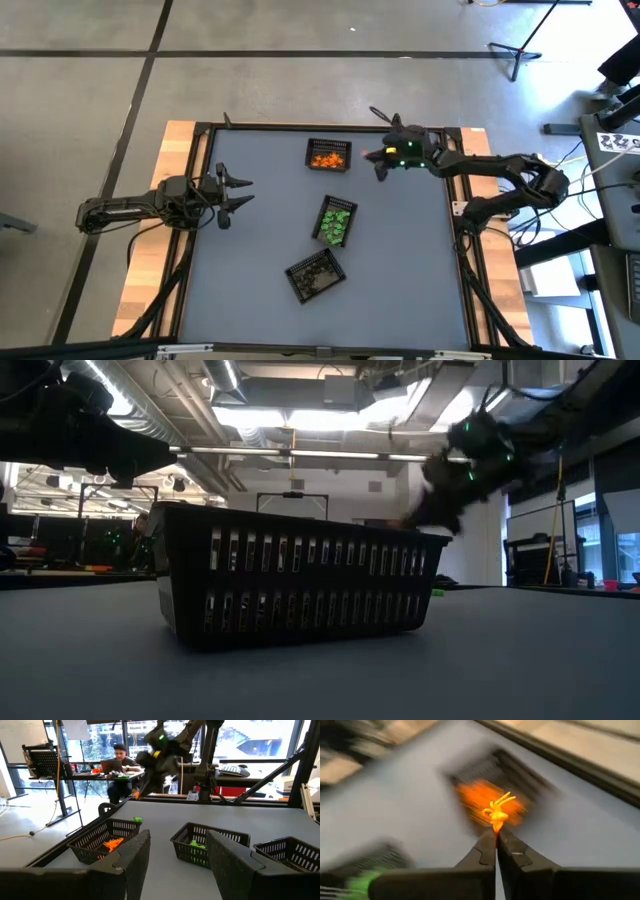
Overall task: Sort Halloween decoration
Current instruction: Put the orange spider toy into the top black bin
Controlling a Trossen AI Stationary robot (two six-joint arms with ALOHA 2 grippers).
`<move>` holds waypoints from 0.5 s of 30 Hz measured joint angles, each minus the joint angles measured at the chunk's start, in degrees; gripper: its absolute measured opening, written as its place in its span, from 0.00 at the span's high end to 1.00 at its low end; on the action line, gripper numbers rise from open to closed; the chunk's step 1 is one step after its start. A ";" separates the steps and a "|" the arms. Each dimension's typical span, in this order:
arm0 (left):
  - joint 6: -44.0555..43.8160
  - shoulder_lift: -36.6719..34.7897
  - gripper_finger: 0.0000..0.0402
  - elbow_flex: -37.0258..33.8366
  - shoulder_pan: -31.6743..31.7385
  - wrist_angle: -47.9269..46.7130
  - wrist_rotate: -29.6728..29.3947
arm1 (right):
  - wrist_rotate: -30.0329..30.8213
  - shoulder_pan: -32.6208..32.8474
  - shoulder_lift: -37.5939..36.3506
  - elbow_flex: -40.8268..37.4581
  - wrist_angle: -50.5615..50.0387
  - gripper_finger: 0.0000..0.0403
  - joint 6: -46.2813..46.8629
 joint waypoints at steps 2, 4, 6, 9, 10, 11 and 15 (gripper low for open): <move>0.00 0.02 0.53 0.00 0.00 0.00 0.02 | -2.93 3.20 -0.02 0.04 7.72 0.99 2.95; 0.00 0.02 0.53 0.00 0.01 0.00 0.00 | -2.35 5.83 -0.02 0.10 12.23 1.00 3.38; 0.00 0.02 0.53 -0.02 0.00 -0.02 0.02 | 0.01 7.77 0.01 1.14 12.49 1.00 3.07; 0.00 0.02 0.53 -0.02 0.02 0.00 0.00 | 3.12 9.72 0.12 2.78 12.42 1.00 2.50; 0.00 0.02 0.53 -0.02 0.00 0.00 0.02 | 3.87 10.13 0.41 3.46 12.59 1.00 1.90; 0.00 0.02 0.53 -0.01 0.02 -0.01 0.00 | 4.22 10.44 0.70 4.06 12.56 1.00 1.55; 0.00 0.02 0.53 -0.01 0.02 -0.02 0.00 | 5.89 10.38 3.09 6.67 12.52 0.99 1.40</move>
